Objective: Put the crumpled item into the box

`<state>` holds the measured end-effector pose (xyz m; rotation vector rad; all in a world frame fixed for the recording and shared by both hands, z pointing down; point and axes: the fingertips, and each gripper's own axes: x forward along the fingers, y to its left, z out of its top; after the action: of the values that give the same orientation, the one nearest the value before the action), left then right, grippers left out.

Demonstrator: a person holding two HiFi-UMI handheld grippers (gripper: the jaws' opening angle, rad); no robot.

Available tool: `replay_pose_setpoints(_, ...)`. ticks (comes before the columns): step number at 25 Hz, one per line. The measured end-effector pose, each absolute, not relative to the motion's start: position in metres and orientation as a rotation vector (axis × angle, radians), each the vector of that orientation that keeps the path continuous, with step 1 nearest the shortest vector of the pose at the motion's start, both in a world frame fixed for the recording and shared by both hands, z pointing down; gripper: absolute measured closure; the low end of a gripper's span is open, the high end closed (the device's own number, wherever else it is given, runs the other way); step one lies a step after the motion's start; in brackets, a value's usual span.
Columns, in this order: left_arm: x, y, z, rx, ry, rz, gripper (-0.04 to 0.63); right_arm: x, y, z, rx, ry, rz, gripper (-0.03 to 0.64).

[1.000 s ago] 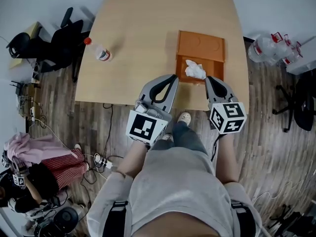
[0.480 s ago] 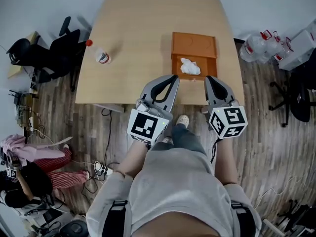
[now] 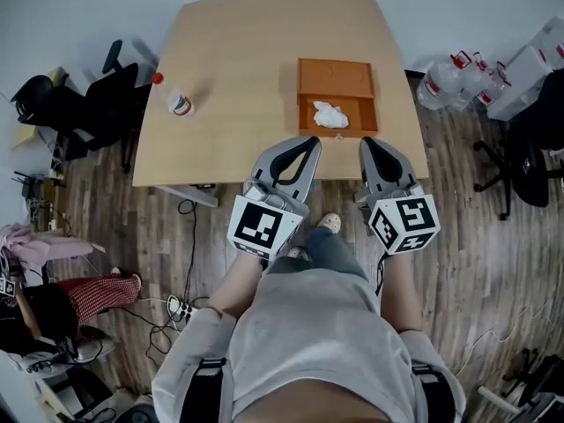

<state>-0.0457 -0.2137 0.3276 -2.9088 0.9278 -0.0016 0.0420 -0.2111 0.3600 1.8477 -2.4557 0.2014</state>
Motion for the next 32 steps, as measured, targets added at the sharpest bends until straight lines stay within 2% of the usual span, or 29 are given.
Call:
replay_pose_setpoints(16, -0.027, -0.185, 0.316, -2.881, 0.981, 0.013, 0.581, 0.057, -0.174, 0.331, 1.844, -2.538, 0.09, 0.607)
replay_pose_setpoints(32, 0.004, -0.113, 0.3, -2.835, 1.064, 0.057, 0.581, 0.089, -0.103, 0.316, 1.775, -2.588, 0.043, 0.607)
